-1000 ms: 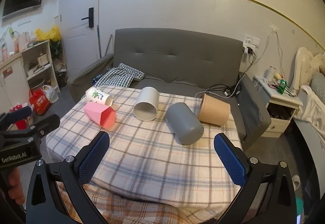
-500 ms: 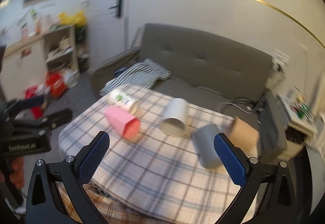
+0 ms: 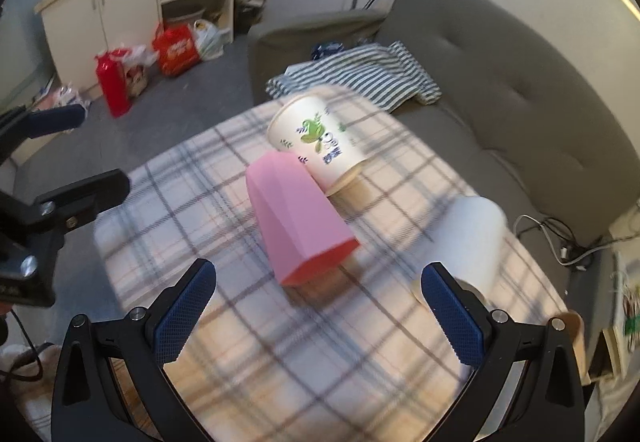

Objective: Flip cup upside down
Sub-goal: 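Move the right tool toward the pink hexagonal cup and close on it, then lift the pink cup with the right tool and carry it toward the left tool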

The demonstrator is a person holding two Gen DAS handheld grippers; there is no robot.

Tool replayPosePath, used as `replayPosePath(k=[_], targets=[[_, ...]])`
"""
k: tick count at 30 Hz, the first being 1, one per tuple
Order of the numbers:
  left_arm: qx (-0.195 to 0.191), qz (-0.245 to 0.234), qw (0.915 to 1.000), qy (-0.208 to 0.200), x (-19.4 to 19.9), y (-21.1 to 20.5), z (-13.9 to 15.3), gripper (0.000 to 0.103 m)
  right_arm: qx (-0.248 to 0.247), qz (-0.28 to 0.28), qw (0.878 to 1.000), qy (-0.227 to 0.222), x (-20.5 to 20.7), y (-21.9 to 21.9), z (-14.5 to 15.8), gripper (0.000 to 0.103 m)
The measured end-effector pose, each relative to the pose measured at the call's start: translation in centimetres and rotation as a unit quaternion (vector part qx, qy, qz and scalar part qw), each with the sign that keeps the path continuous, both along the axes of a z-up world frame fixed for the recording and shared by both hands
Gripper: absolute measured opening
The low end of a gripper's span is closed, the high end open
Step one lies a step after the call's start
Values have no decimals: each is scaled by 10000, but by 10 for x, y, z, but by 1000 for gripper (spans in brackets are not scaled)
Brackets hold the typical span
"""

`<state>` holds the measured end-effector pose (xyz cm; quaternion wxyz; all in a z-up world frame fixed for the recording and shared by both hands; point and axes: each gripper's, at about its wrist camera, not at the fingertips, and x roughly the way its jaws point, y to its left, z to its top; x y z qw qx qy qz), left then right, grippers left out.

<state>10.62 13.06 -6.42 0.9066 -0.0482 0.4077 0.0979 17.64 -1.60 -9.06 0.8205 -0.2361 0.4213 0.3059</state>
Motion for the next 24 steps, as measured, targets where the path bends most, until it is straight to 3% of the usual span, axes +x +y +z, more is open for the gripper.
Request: replayPosePath(k=[11,15,17,21,24], targets=[[-24,216,9991,365,34,16,-34,103,-172,182,9993,273,38,21,-41,102],[9,185,9989,425,36,13,-40,103,-163,225,9985,481,45,24,-52,92],[21,178,9988,459,36,11,-41,103,-188,268,9980,548,44,27,-55,79],[62,163,9987,477,33,6,-37,103,-106,146,9978,638,37,19,-53,78],[22,152,9991,383,28,2,-32,103,142,-294,9964,785,24,-1,-47,77]])
